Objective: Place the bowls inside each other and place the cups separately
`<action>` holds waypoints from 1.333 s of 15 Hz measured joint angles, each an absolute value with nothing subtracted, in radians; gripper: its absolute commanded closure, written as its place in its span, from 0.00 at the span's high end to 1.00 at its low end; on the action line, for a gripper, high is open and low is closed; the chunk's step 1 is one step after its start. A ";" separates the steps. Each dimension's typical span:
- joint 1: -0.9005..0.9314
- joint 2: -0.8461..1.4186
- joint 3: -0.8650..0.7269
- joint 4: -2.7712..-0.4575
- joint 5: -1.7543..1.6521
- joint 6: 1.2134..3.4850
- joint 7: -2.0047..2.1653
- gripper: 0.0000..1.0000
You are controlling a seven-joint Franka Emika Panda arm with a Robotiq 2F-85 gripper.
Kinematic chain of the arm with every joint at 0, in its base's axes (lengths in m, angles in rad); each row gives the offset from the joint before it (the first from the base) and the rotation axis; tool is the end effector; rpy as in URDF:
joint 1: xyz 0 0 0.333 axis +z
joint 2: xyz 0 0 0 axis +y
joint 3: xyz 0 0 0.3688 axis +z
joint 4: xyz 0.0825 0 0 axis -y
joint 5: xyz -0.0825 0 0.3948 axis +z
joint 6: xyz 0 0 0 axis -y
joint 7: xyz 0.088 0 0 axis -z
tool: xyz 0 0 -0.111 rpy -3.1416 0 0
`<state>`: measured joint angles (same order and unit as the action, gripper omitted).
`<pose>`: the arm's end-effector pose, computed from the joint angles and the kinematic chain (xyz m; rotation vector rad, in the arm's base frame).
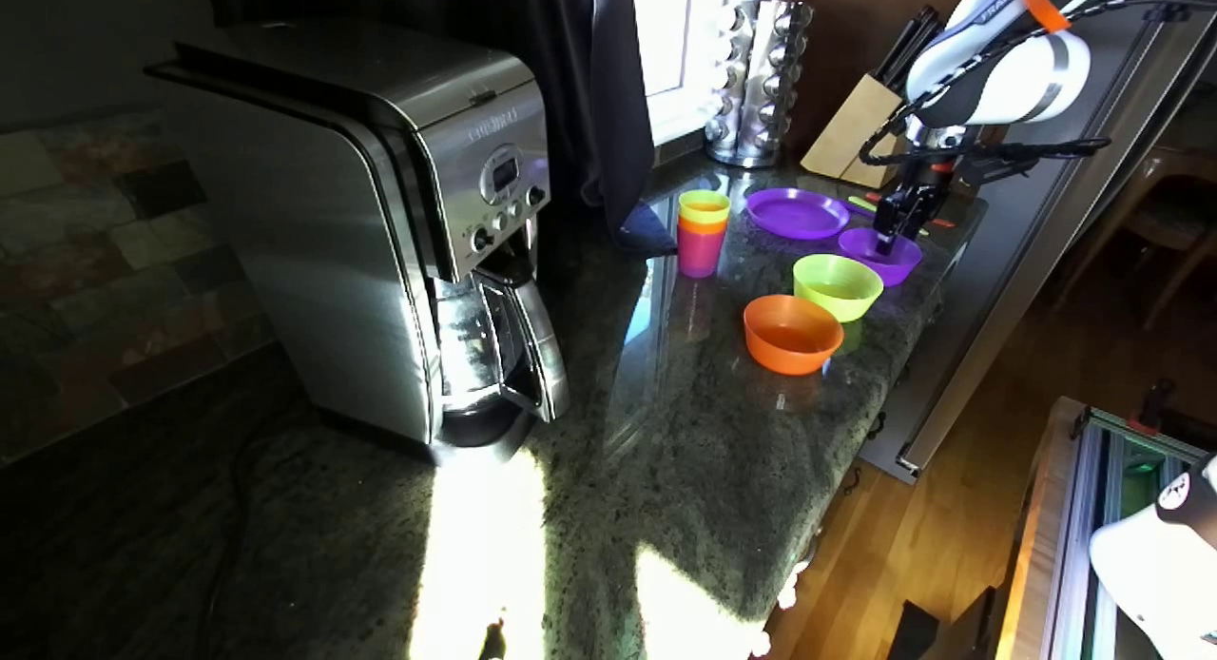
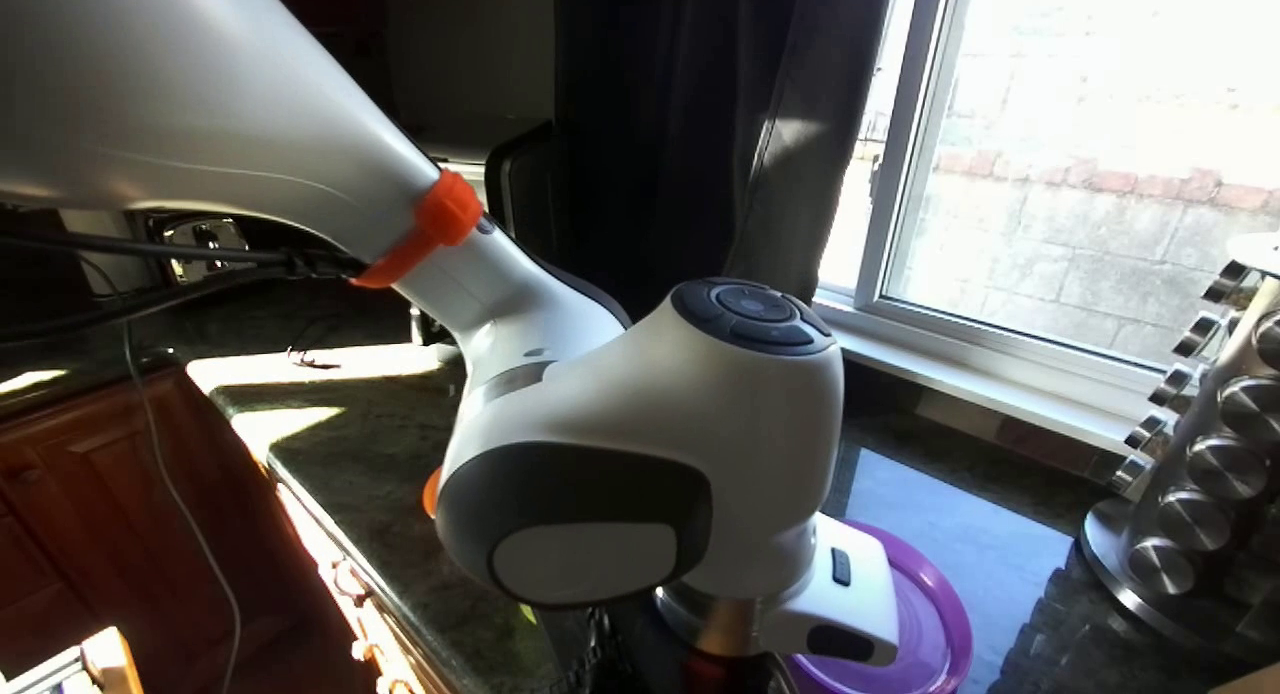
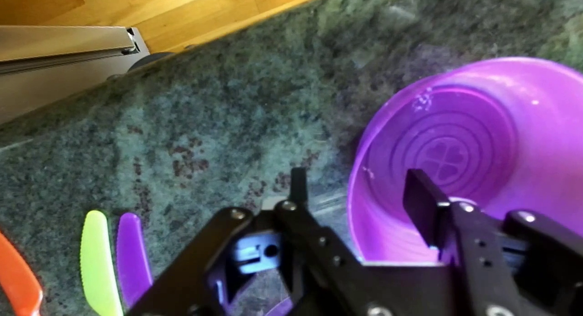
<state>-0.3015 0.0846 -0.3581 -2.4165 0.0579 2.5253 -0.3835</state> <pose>0.3999 -0.3104 0.3201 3.0899 -0.5006 0.0446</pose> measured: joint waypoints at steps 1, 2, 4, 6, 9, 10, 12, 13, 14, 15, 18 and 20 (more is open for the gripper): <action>-0.304 0.092 -0.356 -2.409 0.061 2.525 -0.384 0.19; -0.307 0.096 -0.354 -2.402 0.064 2.525 -0.384 0.13; -0.316 0.098 -0.353 -2.387 0.067 2.525 -0.389 0.01; -0.325 0.096 -0.352 -2.375 0.067 2.525 -0.404 0.00; -0.336 0.085 -0.351 -2.360 0.075 2.524 -0.435 0.01; -0.338 0.078 -0.351 -2.357 0.082 2.523 -0.451 0.00; -0.343 0.062 -0.351 -2.357 0.096 2.522 -0.488 0.01; -0.345 0.051 -0.351 -2.357 0.105 2.520 -0.514 0.01; -0.347 0.038 -0.351 -2.357 0.117 2.512 -0.543 0.01; -0.348 0.021 -0.351 -2.357 0.139 2.499 -0.585 0.01; -0.348 -0.043 -0.351 -2.357 0.240 2.402 -0.749 0.01; -0.344 -0.090 -0.351 -2.357 0.294 2.309 -0.846 0.01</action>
<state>-0.3444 -0.0900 -0.3512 -2.3572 0.2937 2.3088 -0.8455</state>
